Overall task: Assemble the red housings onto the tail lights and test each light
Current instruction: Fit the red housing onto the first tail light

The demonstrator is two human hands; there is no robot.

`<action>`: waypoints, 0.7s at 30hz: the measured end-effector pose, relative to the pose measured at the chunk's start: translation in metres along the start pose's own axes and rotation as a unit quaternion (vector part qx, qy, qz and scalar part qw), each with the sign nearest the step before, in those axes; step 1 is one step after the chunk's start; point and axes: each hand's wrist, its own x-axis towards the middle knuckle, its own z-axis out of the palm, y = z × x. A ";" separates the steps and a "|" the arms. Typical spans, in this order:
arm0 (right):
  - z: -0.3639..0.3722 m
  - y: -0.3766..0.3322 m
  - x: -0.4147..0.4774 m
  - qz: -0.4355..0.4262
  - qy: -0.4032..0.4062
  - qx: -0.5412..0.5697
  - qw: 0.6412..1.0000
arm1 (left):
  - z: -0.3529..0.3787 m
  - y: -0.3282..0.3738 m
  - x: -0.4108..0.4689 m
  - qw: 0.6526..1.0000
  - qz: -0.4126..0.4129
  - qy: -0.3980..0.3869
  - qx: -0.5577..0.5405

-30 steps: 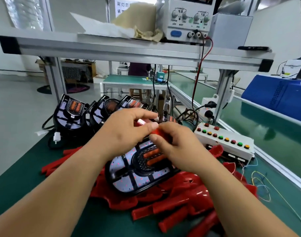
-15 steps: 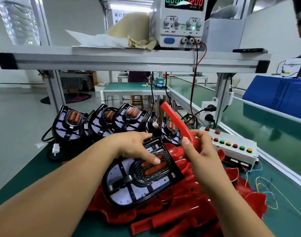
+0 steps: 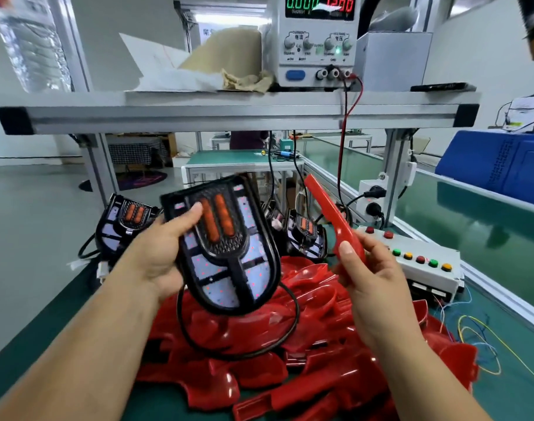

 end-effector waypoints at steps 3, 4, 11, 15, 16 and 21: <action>0.003 0.001 0.000 0.016 0.000 0.020 1.000 | -0.006 -0.024 -0.016 0.989 0.034 0.084 -0.116; 0.004 0.001 0.000 0.024 -0.001 0.032 0.999 | -0.006 -0.032 -0.022 0.983 0.040 0.106 -0.147; 0.036 0.000 -0.018 -0.010 -0.088 -0.036 0.995 | 0.017 -0.066 -0.053 0.967 0.023 0.070 -0.245; 0.042 -0.002 -0.017 -0.081 -0.099 -0.221 0.967 | 0.026 -0.066 -0.060 0.970 0.021 0.043 -0.239; 0.042 -0.002 -0.017 -0.093 -0.101 -0.237 0.962 | 0.027 -0.065 -0.062 0.971 0.021 0.039 -0.235; 0.037 0.003 -0.014 -0.137 -0.089 -0.314 0.935 | 0.025 -0.063 -0.069 0.972 0.025 0.026 -0.231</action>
